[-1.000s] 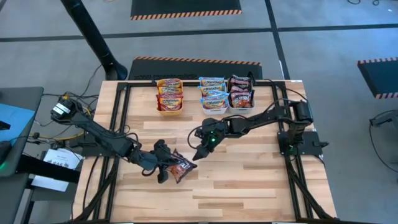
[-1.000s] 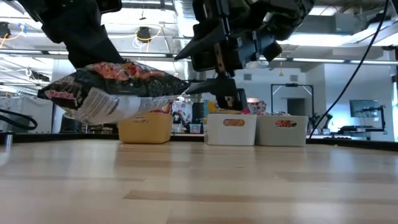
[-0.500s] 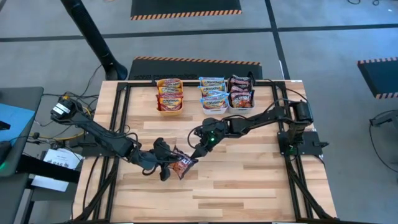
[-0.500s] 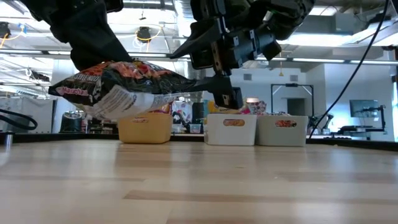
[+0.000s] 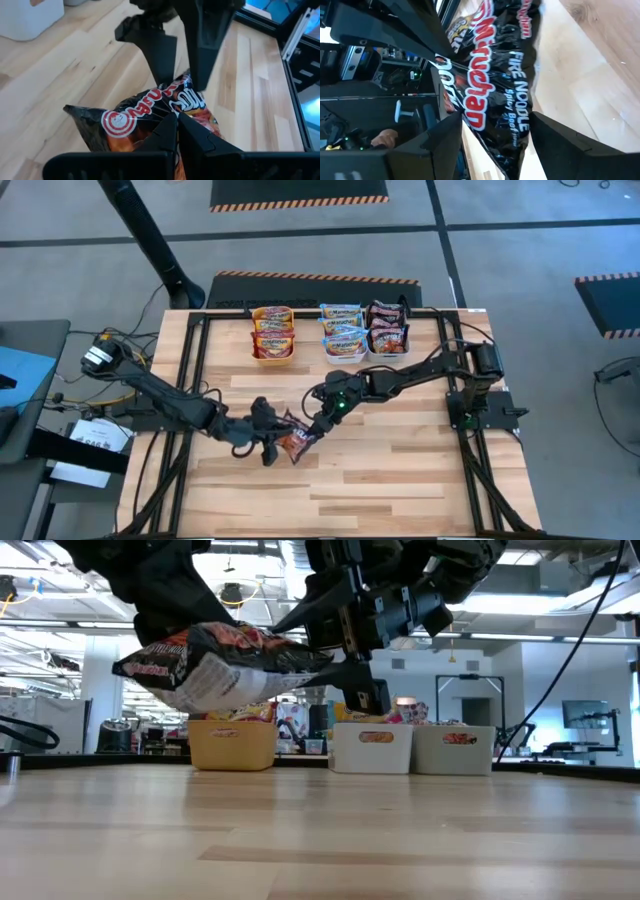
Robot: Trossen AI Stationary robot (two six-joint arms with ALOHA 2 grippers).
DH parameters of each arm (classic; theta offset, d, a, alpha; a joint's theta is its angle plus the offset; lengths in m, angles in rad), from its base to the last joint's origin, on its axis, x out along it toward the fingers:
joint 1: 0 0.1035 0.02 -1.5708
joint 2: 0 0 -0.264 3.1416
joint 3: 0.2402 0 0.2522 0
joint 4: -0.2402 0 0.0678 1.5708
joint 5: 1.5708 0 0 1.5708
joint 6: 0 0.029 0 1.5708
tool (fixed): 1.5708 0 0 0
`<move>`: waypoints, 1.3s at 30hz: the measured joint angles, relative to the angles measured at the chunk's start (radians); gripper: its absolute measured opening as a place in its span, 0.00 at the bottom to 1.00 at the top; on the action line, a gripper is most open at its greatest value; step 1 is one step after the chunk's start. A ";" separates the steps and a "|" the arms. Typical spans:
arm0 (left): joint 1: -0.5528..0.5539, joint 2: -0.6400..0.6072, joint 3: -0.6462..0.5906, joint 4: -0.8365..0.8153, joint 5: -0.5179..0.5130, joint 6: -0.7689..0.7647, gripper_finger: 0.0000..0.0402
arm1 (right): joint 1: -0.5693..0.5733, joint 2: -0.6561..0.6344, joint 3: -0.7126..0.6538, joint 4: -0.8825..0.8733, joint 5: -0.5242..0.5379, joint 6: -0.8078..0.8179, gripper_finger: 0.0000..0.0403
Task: Sort Maruchan noodles
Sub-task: Put the black noodle pack into the gray bin
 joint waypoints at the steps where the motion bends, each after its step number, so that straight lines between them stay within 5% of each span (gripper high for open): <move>1: 0.004 0.000 0.000 0.005 0.000 0.005 0.00 | 0.001 0.000 0.000 0.005 0.000 0.000 0.64; 11: 0.016 0.000 0.000 0.068 -0.002 0.052 0.00 | 0.008 0.000 0.000 0.071 0.000 0.019 0.57; 27: 0.031 0.000 0.000 0.067 0.006 0.034 0.00 | 0.009 0.000 0.000 0.071 -0.011 -0.016 0.03; 39: 0.116 0.000 0.000 0.122 0.165 0.033 0.17 | 0.008 -0.007 0.000 -0.002 -0.031 -0.074 0.01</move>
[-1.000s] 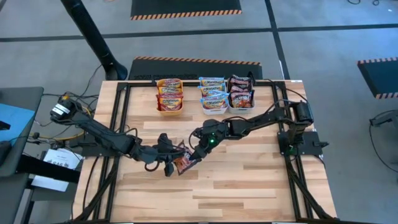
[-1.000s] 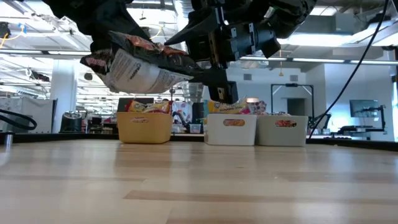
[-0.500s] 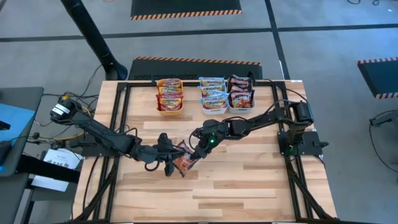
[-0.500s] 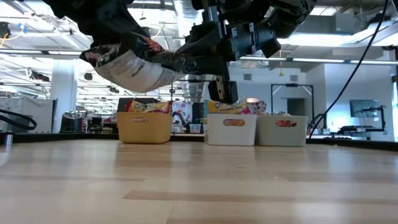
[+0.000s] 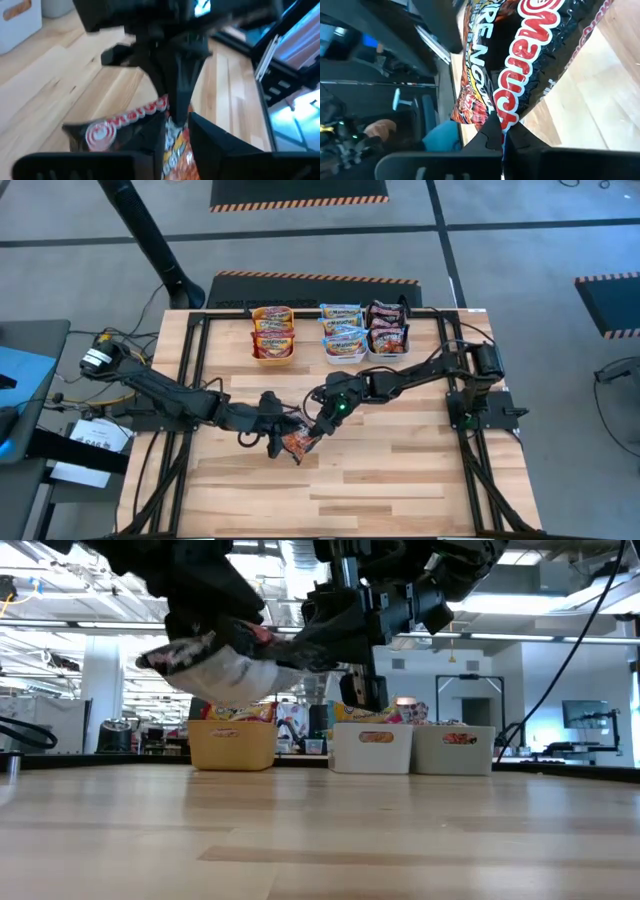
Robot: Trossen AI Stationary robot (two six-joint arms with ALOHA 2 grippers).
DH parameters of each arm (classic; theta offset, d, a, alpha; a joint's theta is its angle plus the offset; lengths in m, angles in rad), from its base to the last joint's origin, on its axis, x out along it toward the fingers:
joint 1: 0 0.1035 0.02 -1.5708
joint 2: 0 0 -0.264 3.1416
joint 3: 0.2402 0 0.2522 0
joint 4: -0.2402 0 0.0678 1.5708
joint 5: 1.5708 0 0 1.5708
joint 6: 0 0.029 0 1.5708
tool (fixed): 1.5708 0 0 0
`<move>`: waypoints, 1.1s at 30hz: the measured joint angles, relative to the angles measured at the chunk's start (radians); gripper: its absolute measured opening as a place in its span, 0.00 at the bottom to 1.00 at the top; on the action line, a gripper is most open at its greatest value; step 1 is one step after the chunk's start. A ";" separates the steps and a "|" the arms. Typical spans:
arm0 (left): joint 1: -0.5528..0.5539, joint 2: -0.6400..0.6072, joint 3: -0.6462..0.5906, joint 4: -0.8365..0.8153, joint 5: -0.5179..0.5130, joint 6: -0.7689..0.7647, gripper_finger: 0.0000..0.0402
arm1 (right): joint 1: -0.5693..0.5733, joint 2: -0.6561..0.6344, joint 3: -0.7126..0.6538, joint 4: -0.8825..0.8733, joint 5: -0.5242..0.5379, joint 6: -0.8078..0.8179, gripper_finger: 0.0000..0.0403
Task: Sort Maruchan noodles
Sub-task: Put the black noodle pack into the gray bin
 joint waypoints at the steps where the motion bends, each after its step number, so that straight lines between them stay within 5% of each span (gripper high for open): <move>1: 0.008 0.000 0.000 0.015 0.007 0.001 0.19 | 0.000 -0.001 0.000 -0.013 0.000 -0.014 0.01; 13: 0.075 -0.027 0.056 0.019 0.134 0.073 0.26 | -0.009 -0.157 0.000 -0.401 0.064 -0.266 0.01; 33: 0.076 -0.034 0.060 -0.004 0.132 0.090 0.25 | -0.105 -0.571 0.000 -0.968 0.611 -0.641 0.01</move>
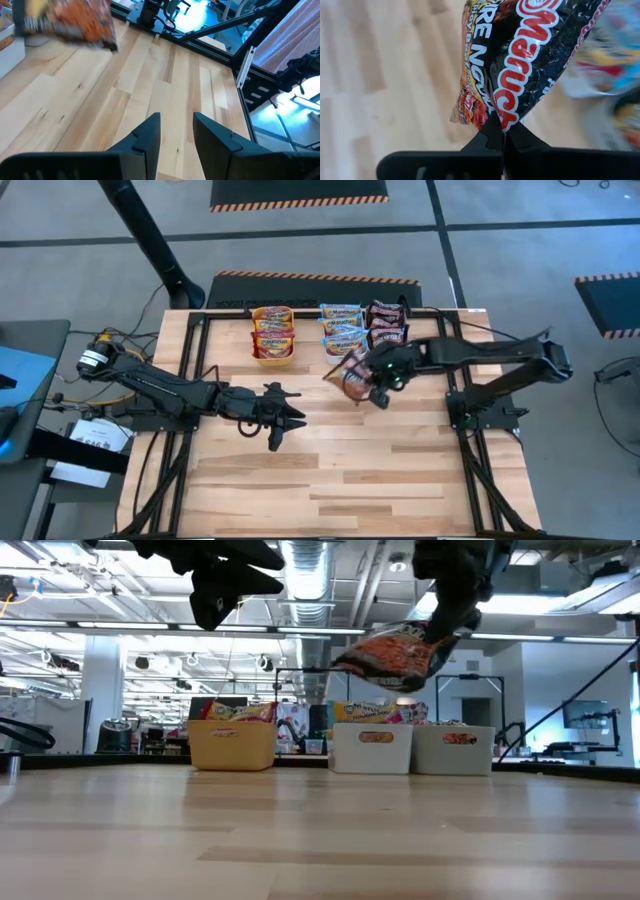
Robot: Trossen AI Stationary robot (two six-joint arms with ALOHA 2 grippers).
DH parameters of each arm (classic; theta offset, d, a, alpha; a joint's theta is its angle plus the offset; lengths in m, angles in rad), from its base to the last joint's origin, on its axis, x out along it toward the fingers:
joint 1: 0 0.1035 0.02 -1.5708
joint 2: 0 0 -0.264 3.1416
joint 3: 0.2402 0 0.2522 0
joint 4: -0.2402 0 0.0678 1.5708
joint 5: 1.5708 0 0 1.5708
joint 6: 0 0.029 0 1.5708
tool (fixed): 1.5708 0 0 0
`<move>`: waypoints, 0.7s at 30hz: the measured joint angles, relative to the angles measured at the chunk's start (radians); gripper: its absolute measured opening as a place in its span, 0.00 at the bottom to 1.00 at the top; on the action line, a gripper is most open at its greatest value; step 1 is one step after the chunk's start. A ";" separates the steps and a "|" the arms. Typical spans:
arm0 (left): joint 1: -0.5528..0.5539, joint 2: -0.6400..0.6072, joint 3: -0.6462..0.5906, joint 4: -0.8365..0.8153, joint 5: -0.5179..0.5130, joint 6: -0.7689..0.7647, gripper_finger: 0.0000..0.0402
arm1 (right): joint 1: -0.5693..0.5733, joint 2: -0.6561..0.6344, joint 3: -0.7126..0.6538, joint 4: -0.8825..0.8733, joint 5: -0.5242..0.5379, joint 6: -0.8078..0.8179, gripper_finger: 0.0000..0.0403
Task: Sort Maruchan noodles
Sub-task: Put the black noodle pack into the gray bin
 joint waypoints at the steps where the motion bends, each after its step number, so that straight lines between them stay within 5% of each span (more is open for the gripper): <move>1: 0.000 0.000 0.000 -0.002 0.000 0.000 0.25 | -0.009 -0.015 0.000 -0.022 0.023 -0.016 0.01; 21: 0.000 0.001 0.000 -0.011 -0.002 0.001 0.25 | -0.203 -0.080 0.000 -0.187 0.364 -0.469 0.01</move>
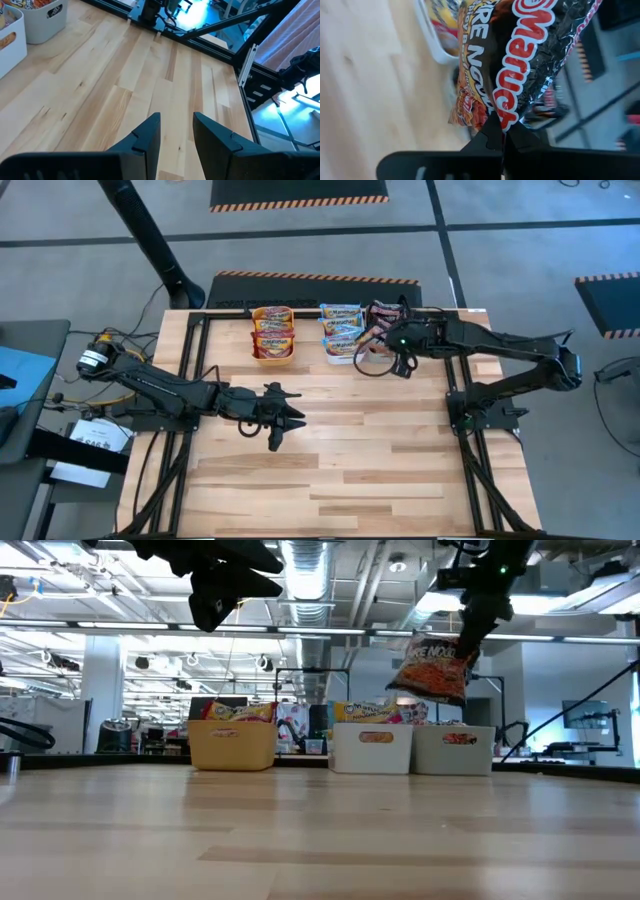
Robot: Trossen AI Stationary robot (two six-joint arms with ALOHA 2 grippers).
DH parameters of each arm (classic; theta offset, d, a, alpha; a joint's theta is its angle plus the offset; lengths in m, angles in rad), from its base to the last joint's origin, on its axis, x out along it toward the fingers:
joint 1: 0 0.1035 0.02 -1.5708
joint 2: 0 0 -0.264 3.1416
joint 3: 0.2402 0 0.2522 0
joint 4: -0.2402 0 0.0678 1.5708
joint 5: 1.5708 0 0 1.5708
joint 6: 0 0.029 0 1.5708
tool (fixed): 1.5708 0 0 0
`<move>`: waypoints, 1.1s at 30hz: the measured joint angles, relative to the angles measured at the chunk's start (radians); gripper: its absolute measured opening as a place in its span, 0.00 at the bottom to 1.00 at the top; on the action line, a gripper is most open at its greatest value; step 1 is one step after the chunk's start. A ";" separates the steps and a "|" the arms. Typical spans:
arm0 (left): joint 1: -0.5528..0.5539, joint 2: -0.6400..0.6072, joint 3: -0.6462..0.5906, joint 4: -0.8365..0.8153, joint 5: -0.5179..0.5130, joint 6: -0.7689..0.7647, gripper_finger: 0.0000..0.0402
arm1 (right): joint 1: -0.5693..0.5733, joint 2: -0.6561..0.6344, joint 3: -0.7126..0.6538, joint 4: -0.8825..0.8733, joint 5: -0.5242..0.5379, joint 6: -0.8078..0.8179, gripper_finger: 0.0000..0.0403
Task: Sort Maruchan noodles
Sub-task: Put the black noodle pack into the gray bin
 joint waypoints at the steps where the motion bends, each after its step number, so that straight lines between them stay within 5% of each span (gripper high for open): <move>1: 0.000 0.000 0.000 0.000 0.000 0.000 0.25 | -0.006 0.000 0.000 -0.004 0.017 -0.036 0.01; 13: 0.000 0.000 0.000 -0.004 -0.007 0.001 0.25 | -0.057 0.000 0.000 -0.034 0.133 -0.453 0.01; 33: 0.001 0.000 0.000 -0.019 -0.030 0.018 0.25 | -0.099 0.214 0.001 -0.127 0.161 -0.503 0.01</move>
